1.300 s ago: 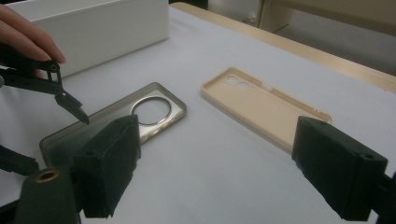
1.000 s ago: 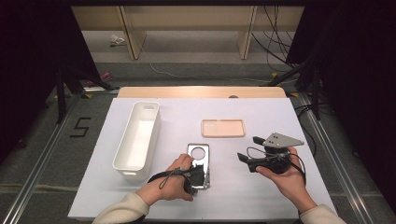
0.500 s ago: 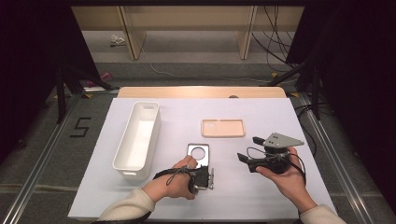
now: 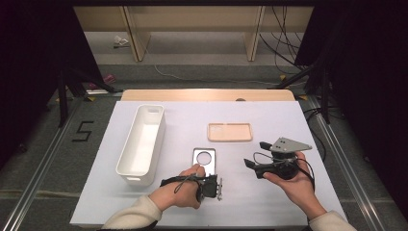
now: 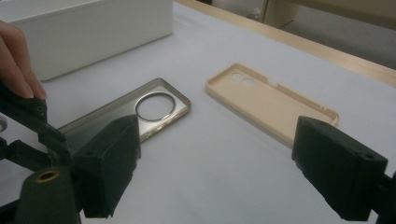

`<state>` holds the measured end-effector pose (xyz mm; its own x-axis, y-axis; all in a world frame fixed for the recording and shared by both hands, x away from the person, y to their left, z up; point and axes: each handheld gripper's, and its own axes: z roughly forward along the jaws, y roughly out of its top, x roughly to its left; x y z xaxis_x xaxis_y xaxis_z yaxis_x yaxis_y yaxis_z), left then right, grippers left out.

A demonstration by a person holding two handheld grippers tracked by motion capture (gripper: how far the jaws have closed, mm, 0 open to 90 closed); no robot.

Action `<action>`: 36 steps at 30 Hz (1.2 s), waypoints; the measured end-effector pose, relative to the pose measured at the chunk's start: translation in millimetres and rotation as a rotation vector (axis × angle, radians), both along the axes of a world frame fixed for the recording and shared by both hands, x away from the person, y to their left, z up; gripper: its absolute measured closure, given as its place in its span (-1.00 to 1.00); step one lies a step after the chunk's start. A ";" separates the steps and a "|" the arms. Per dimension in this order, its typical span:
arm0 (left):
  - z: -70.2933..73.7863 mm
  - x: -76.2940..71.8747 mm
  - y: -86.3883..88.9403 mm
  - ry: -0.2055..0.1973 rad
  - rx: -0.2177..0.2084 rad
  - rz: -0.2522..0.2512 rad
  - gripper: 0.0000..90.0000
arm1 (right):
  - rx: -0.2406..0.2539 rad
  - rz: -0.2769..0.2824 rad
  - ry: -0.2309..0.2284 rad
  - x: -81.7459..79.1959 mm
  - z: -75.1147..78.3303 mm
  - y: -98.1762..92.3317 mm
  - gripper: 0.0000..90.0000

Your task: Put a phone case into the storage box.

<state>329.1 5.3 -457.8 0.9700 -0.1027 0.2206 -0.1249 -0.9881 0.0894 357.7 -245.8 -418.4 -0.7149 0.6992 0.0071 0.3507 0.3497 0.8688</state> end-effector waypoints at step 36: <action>1.0 1.5 2.3 0.035 -0.015 0.005 0.96 | -0.004 0.001 0.003 0.7 -0.4 -0.5 -0.64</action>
